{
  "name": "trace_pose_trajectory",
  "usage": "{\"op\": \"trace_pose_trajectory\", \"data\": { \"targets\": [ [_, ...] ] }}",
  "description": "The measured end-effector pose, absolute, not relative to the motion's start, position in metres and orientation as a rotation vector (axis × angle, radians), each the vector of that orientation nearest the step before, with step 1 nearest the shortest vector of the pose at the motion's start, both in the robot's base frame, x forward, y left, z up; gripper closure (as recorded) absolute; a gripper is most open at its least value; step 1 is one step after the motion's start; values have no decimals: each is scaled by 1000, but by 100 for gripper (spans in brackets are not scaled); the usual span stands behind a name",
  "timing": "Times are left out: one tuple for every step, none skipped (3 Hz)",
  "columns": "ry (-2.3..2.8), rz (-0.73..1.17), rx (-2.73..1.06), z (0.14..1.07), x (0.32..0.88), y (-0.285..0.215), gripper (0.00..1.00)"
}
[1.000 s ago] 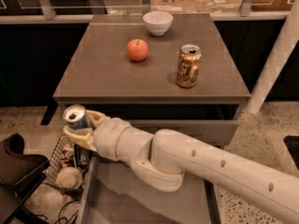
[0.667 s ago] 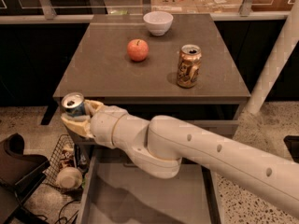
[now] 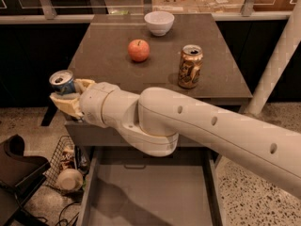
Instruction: Pick redbull can from middle drawer and place on counter
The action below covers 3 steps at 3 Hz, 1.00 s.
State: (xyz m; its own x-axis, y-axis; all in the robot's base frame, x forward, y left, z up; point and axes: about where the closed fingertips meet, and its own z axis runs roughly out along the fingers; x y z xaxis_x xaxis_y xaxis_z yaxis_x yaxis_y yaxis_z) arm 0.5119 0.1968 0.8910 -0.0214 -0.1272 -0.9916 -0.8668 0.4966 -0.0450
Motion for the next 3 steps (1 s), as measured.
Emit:
{"op": "trace_pose_trajectory", "data": {
  "targets": [
    [1481, 744, -921, 917, 532, 198, 100],
    [1456, 784, -942, 933, 559, 203, 100],
    [1446, 818, -955, 939, 594, 203, 100]
  ]
}}
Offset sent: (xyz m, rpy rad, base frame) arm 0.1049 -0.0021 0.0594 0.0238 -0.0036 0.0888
